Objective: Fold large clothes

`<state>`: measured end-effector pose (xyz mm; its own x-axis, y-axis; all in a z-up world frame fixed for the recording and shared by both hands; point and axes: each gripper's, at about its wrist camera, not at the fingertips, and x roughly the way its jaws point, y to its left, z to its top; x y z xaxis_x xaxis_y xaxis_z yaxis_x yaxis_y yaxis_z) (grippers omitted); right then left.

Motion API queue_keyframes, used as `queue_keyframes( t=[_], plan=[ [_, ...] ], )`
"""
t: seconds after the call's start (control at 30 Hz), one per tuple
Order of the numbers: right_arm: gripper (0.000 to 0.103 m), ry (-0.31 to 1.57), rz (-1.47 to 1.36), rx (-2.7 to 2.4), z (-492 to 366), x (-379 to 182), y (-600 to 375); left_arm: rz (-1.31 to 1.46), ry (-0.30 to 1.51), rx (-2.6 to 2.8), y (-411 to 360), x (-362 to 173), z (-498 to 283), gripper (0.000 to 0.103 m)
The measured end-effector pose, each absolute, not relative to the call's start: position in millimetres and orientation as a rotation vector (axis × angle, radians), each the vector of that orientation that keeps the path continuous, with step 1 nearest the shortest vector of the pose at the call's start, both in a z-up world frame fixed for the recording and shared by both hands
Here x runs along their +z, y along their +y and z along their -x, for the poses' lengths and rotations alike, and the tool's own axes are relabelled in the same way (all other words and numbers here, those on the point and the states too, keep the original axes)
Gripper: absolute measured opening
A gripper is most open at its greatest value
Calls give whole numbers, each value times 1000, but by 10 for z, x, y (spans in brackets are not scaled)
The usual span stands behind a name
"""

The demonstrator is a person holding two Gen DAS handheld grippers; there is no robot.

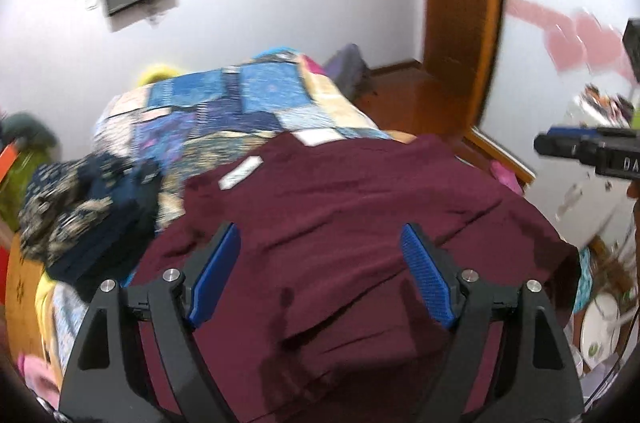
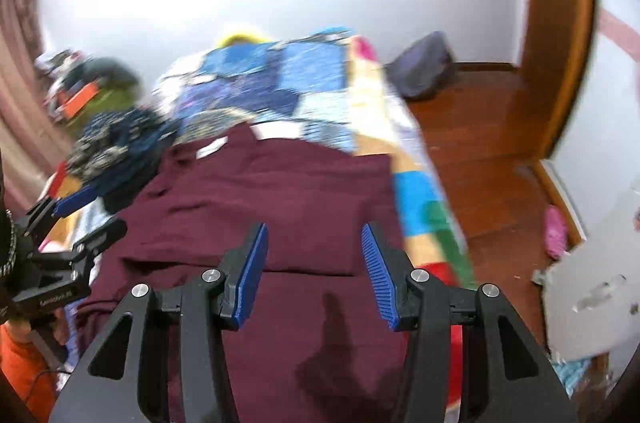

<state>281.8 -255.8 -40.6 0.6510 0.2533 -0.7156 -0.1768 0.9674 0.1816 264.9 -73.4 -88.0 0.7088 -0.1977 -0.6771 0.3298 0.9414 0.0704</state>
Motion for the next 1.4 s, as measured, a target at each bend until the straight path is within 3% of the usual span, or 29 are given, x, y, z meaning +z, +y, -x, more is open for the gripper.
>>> queue_keyframes(
  t=[0.3, 0.53, 0.6, 0.7, 0.73, 0.77, 0.97, 1.2, 1.4],
  plan=[
    [45, 887, -168, 135, -2872, -716, -2910, -389, 870, -420, -1534, -1462, -2914, 82],
    [45, 950, -209, 149, -2834, -970, -3004, -429, 906, -420, -1669, -1697, -3074, 82],
    [45, 969, -218, 155, -2831, -1033, -3008, -404, 897, -418, -1655, -1639, -3133, 72],
    [45, 990, -233, 164, -2837, -1084, -2996, -351, 894, -400, -1585, -1558, -3261, 42],
    [45, 991, -233, 166, -2825, -1089, -2995, -321, 896, -390, -1525, -1517, -3311, 26],
    [45, 993, -232, 169, -2828, -1084, -2987, -297, 897, -383, -1469, -1488, -3355, 20],
    [45, 968, -210, 168, -2842, -1003, -2953, -109, 805, -287, -808, -1086, -3423, 9],
    [45, 950, -193, 174, -2909, -964, -2825, 58, 677, -116, 272, -579, -3171, 6],
    [45, 962, -185, 191, -2968, -995, -2655, 143, 656, 19, 1069, -570, -2804, 4]
  ],
)
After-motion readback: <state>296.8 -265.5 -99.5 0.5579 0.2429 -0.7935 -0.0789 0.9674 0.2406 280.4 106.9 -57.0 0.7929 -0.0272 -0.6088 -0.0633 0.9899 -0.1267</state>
